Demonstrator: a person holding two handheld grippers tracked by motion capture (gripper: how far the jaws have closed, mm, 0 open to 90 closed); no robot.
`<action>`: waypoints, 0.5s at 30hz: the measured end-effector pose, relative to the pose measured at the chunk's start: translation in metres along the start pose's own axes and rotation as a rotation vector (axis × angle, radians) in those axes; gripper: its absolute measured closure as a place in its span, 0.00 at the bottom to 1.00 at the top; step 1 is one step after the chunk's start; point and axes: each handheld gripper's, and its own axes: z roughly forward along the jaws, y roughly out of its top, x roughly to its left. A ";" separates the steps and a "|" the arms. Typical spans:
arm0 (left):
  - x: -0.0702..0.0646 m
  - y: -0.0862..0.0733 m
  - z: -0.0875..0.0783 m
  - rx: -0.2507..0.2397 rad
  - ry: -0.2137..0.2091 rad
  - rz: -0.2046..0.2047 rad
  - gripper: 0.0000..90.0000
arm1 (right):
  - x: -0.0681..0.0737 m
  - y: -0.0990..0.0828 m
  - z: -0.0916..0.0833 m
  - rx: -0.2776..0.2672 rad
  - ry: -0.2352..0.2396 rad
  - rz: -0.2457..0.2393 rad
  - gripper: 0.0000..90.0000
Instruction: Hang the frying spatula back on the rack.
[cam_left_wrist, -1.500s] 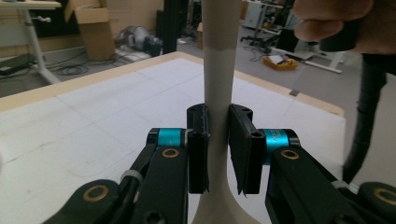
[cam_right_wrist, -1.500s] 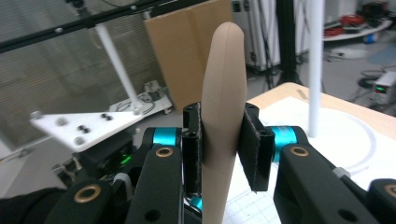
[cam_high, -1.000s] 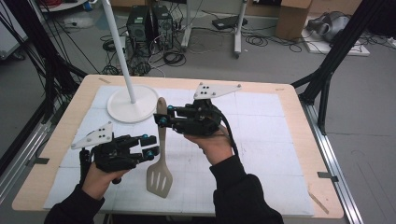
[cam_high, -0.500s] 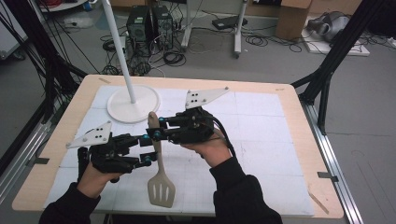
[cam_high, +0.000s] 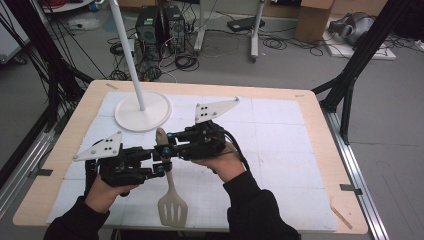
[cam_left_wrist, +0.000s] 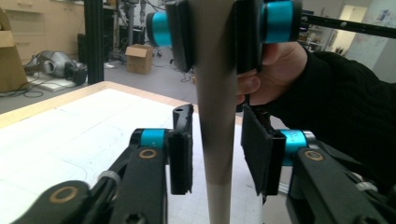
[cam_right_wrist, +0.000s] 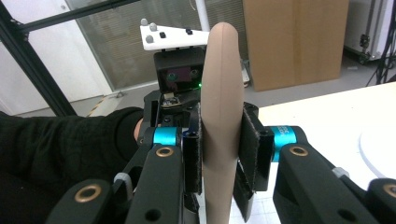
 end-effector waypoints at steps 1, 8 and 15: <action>0.000 0.000 0.000 0.001 0.002 0.000 0.77 | -0.001 -0.001 0.001 -0.006 0.007 -0.004 0.81; 0.000 0.000 -0.001 0.000 0.016 -0.005 0.82 | 0.000 -0.003 0.001 -0.019 0.008 -0.008 0.81; 0.000 0.002 -0.004 0.011 0.100 -0.008 0.83 | 0.002 -0.009 -0.018 -0.096 -0.132 0.025 0.46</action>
